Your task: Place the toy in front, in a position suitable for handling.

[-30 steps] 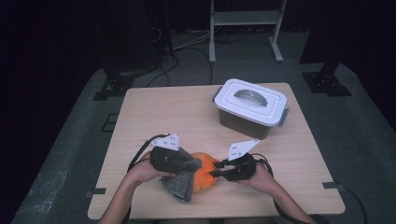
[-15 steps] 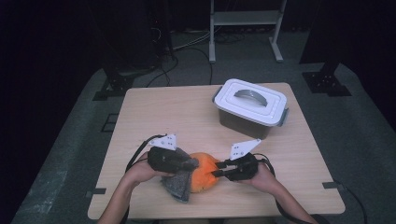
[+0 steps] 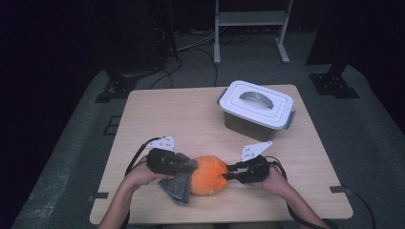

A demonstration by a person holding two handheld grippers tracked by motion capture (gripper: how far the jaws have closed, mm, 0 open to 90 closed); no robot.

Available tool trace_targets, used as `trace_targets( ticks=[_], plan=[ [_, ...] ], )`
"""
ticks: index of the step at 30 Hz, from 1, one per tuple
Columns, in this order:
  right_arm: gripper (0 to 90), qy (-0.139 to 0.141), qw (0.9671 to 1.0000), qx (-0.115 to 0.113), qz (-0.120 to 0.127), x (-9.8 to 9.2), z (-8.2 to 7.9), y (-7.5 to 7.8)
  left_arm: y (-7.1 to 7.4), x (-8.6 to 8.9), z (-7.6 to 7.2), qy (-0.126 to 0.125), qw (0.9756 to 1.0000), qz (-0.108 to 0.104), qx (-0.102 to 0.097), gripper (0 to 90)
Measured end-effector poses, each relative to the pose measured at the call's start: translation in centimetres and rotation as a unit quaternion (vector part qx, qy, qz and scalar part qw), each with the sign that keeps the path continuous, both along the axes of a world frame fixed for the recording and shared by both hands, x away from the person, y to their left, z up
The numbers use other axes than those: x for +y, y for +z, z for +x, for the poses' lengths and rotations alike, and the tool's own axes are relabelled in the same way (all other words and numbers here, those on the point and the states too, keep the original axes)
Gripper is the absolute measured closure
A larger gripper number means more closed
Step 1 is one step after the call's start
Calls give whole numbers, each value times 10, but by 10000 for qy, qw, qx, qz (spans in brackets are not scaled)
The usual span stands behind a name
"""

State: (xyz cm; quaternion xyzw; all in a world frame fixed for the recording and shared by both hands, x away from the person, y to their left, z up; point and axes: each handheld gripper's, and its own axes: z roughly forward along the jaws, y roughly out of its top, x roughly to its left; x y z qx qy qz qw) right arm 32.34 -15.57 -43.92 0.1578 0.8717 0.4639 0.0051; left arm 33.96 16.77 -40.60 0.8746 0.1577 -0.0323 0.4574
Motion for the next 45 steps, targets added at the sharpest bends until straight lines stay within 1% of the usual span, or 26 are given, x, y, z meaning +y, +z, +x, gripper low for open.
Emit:
trace_targets(
  ticks=[1, 3, 5, 9, 10, 12, 14, 15, 17, 18, 20, 22, 24, 25, 29, 30, 32, 35, 38, 39, 43, 44, 45],
  plan=[
    [648, 15, 10000, -6, -2, -1, 0, 1, -1, -2, -1, -3, 10000, -13, -2, 725],
    [581, 87, 9999, 56, -1, -2, 0, 2, -2, -6, -2, -50, 10000, -10, 3, 725],
    [518, 154, 9998, 128, -71, -3, -1, 3, -3, -10, -3, -88, 10000, -35, 8, 725],
    [454, 174, 9998, 48, -102, -9, -5, 5, -3, -18, -6, -182, 9998, -15, -15, 725],
    [444, 181, 9998, 29, -52, -10, -6, 7, -3, -20, -7, -210, 9998, -51, -7, 725],
    [422, 177, 9997, 41, 152, -14, -9, 12, -3, -26, -8, -292, 9995, -71, -4, 725],
    [369, 225, 9995, 49, 219, -14, -10, 17, -3, -33, -10, -366, 9993, -103, -1, 725],
    [345, 255, 9994, 60, 206, -12, -10, 17, -3, -37, -10, -436, 9990, -106, -6, 725],
    [321, 273, 9996, 16, 65, -8, -11, 16, -3, -43, -12, -515, 9986, -115, -11, 725],
    [321, 289, 9996, -42, -38, -5, -12, 12, -3, -45, -13, -530, 9985, -100, -20, 725],
    [345, 260, 9995, -93, -141, -3, -15, 5, -2, -46, -14, -558, 9984, -48, -36, 724],
    [377, 226, 9997, -49, -123, -4, -16, 2, -1, -44, -13, -556, 9984, -29, -68, 724],
    [390, 211, 9997, -7, -119, -7, -16, 2, 0, -41, -13, -532, 9985, -27, -102, 724],
    [391, 204, 9997, 13, -104, -7, -16, 2, 1, -38, -12, -497, 9986, 13, -154, 723],
    [387, 208, 9997, 10, -111, -7, -16, 2, 1, -28, -10, -274, 9994, 98, -186, 721],
    [379, 226, 9997, -4, -114, -8, -16, 3, 0, -26, -9, -250, 9995, 101, -164, 720],
    [365, 242, 9996, -108, -51, -9, -15, 8, -2, -25, -10, -242, 9995, 103, -148, 721],
    [315, 182, 9995, -247, 26, -7, -13, 13, -4, -27, -12, -339, 9994, -8, -80, 721],
    [272, 175, 9994, -313, -6, -1, -12, 15, -5, -31, -14, -404, 9992, -18, -74, 719],
    [262, 175, 9993, -320, -1, 1, -11, 14, -5, -32, -15, -435, 9990, -36, -43, 719],
    [249, 264, 9995, -131, -66, 8, -9, 6, -13, -38, -19, -579, 9983, 5, 82, 719],
    [256, 308, 9995, -52, -96, 9, -8, 4, -13, -38, -19, -586, 9982, -11, 89, 719],
    [290, 315, 9994, -46, -134, 10, -8, 3, -13, -38, -19, -578, 9983, -28, 84, 719]
  ],
)
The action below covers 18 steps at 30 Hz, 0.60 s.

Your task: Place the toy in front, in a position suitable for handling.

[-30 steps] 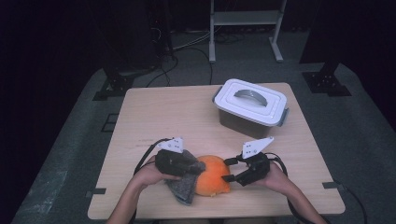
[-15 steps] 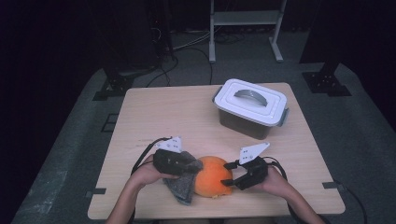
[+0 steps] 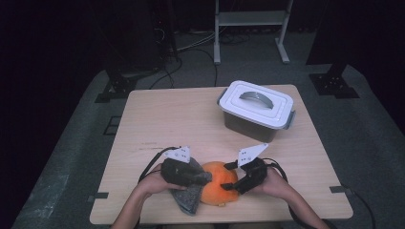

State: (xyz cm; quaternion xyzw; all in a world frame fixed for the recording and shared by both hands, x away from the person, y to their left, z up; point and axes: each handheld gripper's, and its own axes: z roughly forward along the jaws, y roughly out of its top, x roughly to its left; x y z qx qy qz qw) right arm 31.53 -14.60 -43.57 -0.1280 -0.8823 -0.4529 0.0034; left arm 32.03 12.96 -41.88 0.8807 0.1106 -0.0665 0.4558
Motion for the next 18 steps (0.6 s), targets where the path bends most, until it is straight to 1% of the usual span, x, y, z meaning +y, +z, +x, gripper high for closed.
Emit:
trace_targets(
  ticks=[1, 2, 3, 4, 5, 8, 9, 12, 14, 17, 18],
  plan=[
    [356, 1, 10000, -30, -57, 0, -1, 1, 1, 0, 0, -8, 10000, -11, 3, 720],
    [460, 41, 9999, -41, -106, 0, -1, 2, 2, 0, 0, -36, 10000, -4, -18, 719],
    [539, 114, 9997, -161, -164, 0, -2, 3, 4, 1, 1, -15, 10000, -36, -23, 719],
    [597, 173, 9991, -336, -170, -2, -3, 6, 6, 2, 2, -22, 10000, -61, -33, 719],
    [621, 188, 9991, -349, -138, -3, -2, 7, 8, 3, 2, 0, 10000, -90, -42, 719],
    [642, 160, 9990, -401, -61, -6, 3, 12, 18, 8, 8, 80, 9998, -153, -111, 719],
    [642, 112, 9992, -395, -13, -8, 6, 15, 20, 8, 9, 92, 9998, -137, -145, 719],
    [643, 72, 9980, -621, -12, -10, 9, 21, 29, 9, 14, 158, 9994, -184, -227, 718],
    [643, 45, 9965, -824, -103, -10, 11, 26, 34, 7, 18, 187, 9992, -60, -349, 718],
    [641, 136, 9959, -873, -171, -11, 11, 25, 32, 0, 24, 241, 9991, 7, -352, 718],
    [639, 176, 9958, -881, -166, -11, 10, 23, 29, -3, 26, 255, 9990, 78, -347, 718]
  ],
)
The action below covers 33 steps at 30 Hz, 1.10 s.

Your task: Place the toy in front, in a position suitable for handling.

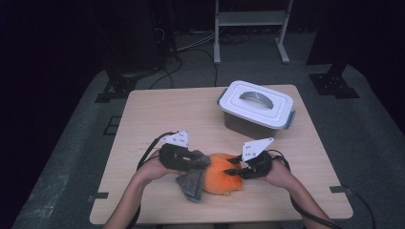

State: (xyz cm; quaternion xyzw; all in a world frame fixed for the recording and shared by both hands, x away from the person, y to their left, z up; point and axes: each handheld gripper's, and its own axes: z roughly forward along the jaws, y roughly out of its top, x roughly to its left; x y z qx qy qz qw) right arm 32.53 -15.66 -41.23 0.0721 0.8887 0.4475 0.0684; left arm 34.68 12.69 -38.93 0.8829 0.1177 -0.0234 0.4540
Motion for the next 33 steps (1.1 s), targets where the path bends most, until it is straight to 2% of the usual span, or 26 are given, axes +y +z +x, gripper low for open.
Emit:
trace_targets(
  ticks=[2, 5, 9, 13, 15, 17, 21, 28, 30, 33],
  plan=[
    [627, 49, 10000, 9, 5, -1, -2, -3, -10, -6, 3, -34, 9998, 125, 116, 715],
    [626, -13, 10000, -4, -89, -8, -5, -11, -19, -6, 1, -104, 9996, -15, 252, 713],
    [625, -71, 9999, 101, 72, -20, -8, -18, -26, 5, -1, -20, 9995, 105, 306, 712],
    [611, -105, 9998, 144, 133, -24, -10, -20, -33, 14, -2, 77, 9991, 202, 368, 712],
    [608, -134, 9997, 156, 157, -24, -11, -21, -35, 18, -2, 122, 9989, 134, 423, 712],
    [604, -158, 9996, 166, 180, -24, -11, -21, -34, 19, -2, 125, 9989, 66, 448, 712],
    [601, -173, 9996, 128, 180, -22, -13, -21, -26, 12, -4, -4, 9991, -207, 383, 713],
    [595, -149, 9997, 61, 167, -17, -16, -21, -4, -19, -11, -384, 9983, -418, 95, 712],
    [595, -125, 9998, 39, 161, -18, -17, -21, -5, -24, -11, -426, 9983, -390, 85, 712],
    [593, -136, 9998, 35, 158, -21, -18, -22, -10, -23, -10, -385, 9983, -394, 188, 712]
  ],
)
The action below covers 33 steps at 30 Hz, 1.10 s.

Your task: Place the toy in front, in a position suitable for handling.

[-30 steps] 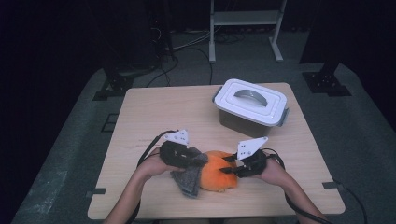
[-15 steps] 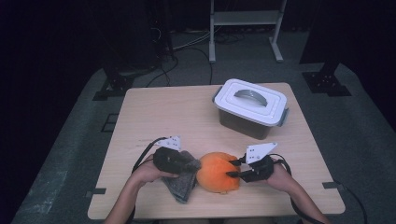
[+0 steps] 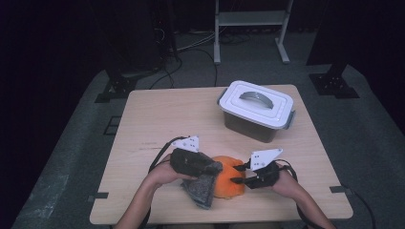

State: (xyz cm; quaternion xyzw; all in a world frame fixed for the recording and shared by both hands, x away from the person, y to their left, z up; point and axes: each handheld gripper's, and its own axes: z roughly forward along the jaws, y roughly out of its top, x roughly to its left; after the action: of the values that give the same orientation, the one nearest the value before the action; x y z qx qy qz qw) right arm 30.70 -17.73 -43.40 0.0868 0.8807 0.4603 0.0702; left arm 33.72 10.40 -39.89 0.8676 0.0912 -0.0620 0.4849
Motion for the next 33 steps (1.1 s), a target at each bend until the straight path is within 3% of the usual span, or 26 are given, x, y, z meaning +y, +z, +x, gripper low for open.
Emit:
trace_targets(
  ticks=[6, 10, 14, 19, 25, 28, 33],
  plan=[
    [590, -5, 10000, 71, 26, 0, 1, 0, -9, 18, 1, 186, 9996, 195, 53, 712],
    [586, -6, 10000, 69, 30, 2, 1, 0, -20, 32, 5, 390, 9986, 290, 212, 712],
    [582, -43, 10000, 63, 52, 3, 0, 0, -26, 40, 8, 566, 9975, 273, 312, 712],
    [583, -26, 10000, 20, 18, 4, 0, 1, -17, 32, 9, 496, 9983, 267, 164, 712],
    [583, 46, 10000, 44, 52, 7, -3, 0, 1, 10, 8, 258, 9997, 51, 5, 711],
    [573, 66, 10000, 25, 25, 8, -5, 0, 4, 1, 7, 178, 9997, 153, -49, 711],
    [415, -62, 9995, 289, 148, 5, -4, 2, -8, 1, 4, 204, 9994, 271, 99, 716]
  ],
)
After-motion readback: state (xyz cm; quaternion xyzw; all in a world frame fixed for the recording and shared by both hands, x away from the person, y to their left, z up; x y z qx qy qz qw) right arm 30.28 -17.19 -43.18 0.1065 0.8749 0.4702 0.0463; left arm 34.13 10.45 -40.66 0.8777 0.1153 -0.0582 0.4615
